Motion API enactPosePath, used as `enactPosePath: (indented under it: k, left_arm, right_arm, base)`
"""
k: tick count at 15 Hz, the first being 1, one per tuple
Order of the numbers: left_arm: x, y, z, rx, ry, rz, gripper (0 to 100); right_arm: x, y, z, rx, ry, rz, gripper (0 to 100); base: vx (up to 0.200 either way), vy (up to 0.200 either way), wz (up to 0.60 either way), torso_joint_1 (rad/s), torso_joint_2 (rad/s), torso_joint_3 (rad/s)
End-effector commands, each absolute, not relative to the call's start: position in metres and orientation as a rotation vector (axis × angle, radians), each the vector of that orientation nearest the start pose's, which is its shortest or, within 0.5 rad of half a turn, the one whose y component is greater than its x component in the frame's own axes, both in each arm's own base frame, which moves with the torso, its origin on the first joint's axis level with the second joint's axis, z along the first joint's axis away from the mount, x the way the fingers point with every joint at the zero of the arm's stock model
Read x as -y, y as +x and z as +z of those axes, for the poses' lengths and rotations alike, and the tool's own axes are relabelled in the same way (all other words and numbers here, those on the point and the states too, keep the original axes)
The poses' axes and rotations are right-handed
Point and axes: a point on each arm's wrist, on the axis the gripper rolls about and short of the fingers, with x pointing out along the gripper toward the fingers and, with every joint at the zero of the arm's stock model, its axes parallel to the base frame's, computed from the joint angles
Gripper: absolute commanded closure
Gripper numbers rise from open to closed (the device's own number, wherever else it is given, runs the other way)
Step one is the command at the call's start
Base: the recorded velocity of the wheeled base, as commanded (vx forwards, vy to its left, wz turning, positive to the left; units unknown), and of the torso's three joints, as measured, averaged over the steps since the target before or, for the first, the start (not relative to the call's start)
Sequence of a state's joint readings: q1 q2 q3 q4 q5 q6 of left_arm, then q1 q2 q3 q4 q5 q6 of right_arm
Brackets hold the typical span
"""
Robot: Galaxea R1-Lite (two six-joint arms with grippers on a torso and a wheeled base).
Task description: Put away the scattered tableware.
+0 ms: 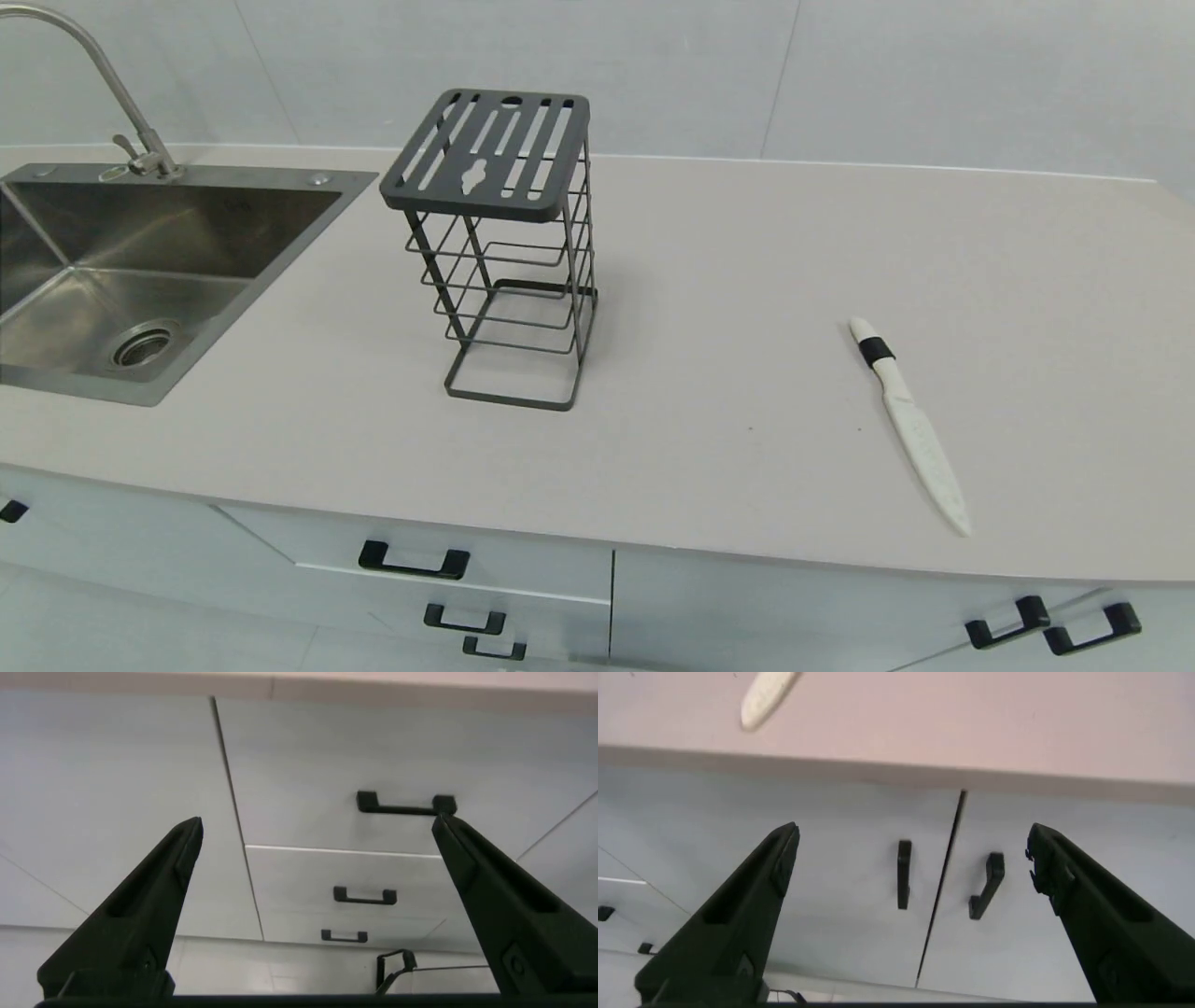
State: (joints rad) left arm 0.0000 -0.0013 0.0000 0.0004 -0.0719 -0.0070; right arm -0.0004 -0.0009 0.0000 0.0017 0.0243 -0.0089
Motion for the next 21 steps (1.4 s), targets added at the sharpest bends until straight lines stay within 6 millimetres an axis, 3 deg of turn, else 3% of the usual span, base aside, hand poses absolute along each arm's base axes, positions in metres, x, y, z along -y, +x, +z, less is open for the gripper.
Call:
enactPosePath:
  k: [1, 13, 21]
  left_arm:
    - [0.0016, -0.0229, 0.0753, -0.002, -0.008, -0.072, 0]
    - [0.0016, -0.0229, 0.0755, 0.000, -0.008, -0.072, 0]
    - [0.0016, -0.0229, 0.0753, -0.002, -0.006, -0.072, 0]
  right_arm:
    - [-0.0006, -0.0228, 0.0753, -0.001, -0.009, 0.025, 0]
    - [-0.0006, -0.0228, 0.0753, -0.001, -0.009, 0.025, 0]
    - [-0.0006, -0.0228, 0.0753, -0.001, -0.011, 0.023, 0]
  base:
    - [0.000, 0.000, 0.00, 0.266, -0.52, -0.261]
    - [0.000, 0.000, 0.00, 0.279, -0.56, -0.284]
    - [0.000, 0.000, -0.07, 0.024, -0.05, -0.025]
